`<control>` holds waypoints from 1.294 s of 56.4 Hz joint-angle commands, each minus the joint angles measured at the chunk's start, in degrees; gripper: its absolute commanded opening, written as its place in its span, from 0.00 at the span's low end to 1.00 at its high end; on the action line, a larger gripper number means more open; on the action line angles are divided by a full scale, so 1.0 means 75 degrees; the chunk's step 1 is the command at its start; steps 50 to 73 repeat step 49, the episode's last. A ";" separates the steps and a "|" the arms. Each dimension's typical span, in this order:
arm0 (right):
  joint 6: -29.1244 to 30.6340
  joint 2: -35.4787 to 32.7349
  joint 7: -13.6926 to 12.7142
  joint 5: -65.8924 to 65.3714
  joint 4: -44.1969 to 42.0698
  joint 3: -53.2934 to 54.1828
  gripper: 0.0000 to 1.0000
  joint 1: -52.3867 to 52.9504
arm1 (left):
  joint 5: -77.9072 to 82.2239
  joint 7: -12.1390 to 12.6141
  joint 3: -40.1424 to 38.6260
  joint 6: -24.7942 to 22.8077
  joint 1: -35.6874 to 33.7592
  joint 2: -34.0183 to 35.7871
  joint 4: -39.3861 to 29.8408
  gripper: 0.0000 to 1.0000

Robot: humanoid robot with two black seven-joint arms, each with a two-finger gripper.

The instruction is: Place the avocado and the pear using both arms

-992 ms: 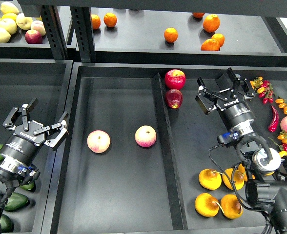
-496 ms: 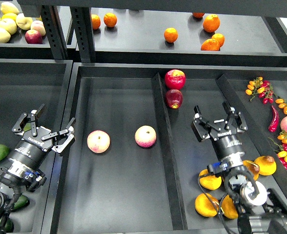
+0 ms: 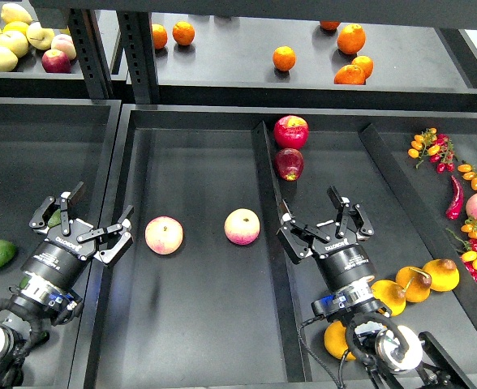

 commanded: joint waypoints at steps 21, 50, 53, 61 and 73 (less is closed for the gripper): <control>0.0113 0.0000 0.0128 -0.0022 0.0437 0.0391 1.00 0.0027 | 0.0047 -0.0445 -0.0057 0.0000 0.0421 0.0000 -0.0852 0.99; 0.0324 0.0000 0.0175 -0.0010 0.0484 0.0953 1.00 0.0015 | 0.0047 -0.0468 -0.0057 0.0000 0.0433 0.0000 -0.0898 0.99; 0.0324 0.0000 0.0175 -0.0010 0.0484 0.0953 1.00 0.0015 | 0.0047 -0.0468 -0.0057 0.0000 0.0433 0.0000 -0.0898 0.99; 0.0324 0.0000 0.0175 -0.0010 0.0484 0.0953 1.00 0.0015 | 0.0047 -0.0468 -0.0057 0.0000 0.0433 0.0000 -0.0898 0.99; 0.0324 0.0000 0.0175 -0.0010 0.0484 0.0953 1.00 0.0015 | 0.0047 -0.0468 -0.0057 0.0000 0.0433 0.0000 -0.0898 0.99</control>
